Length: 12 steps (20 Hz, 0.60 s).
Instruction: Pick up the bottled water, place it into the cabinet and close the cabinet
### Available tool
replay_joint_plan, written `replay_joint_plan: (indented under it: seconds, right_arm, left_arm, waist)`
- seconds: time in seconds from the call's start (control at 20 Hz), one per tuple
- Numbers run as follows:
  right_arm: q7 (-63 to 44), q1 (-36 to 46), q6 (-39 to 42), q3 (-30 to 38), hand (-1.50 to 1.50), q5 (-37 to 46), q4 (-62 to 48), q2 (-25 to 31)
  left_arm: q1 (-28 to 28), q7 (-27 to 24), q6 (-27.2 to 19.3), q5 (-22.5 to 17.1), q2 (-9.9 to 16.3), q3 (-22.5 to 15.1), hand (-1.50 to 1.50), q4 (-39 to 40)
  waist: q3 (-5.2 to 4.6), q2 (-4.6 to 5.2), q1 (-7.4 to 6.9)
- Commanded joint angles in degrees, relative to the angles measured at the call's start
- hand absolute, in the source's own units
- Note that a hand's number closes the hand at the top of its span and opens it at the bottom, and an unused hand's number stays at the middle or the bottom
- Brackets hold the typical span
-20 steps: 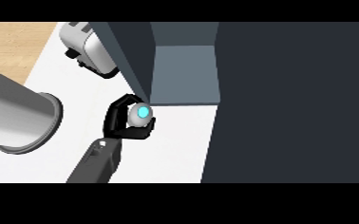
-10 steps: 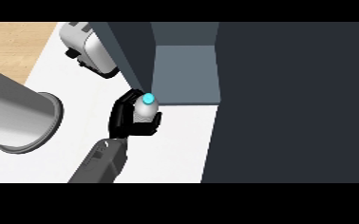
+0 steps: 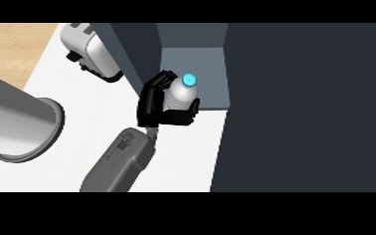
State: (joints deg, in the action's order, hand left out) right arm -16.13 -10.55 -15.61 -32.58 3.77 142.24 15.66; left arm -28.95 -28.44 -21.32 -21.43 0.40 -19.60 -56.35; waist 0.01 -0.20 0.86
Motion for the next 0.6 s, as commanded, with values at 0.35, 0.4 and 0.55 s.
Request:
replay_joint_plan:
  seconds: [0.35, 0.4, 0.55]
  right_arm:
    - [3.5, -4.7, 1.0, 0.3, -1.50, 0.7, 2.8, 0.5]
    - [0.2, -5.2, 1.7, 3.2, -1.50, -1.6, 7.5, 2.7]
    - [0.4, -3.3, 1.0, 0.8, -1.50, -0.2, 4.3, 0.9]
  left_arm:
    - [-11.5, 4.8, -10.0, -7.0, -0.4, -3.5, 1.50, 6.9]
    - [-14.0, 6.2, -12.5, -9.1, -0.4, -4.9, 1.50, 7.3]
    - [-17.4, 1.1, -11.4, -12.0, -0.4, -3.3, 1.50, 16.0]
  waist:
    - [0.00, 0.26, 0.45]
    - [-0.01, 0.32, 1.03]
    - [-0.04, 0.52, 1.21]
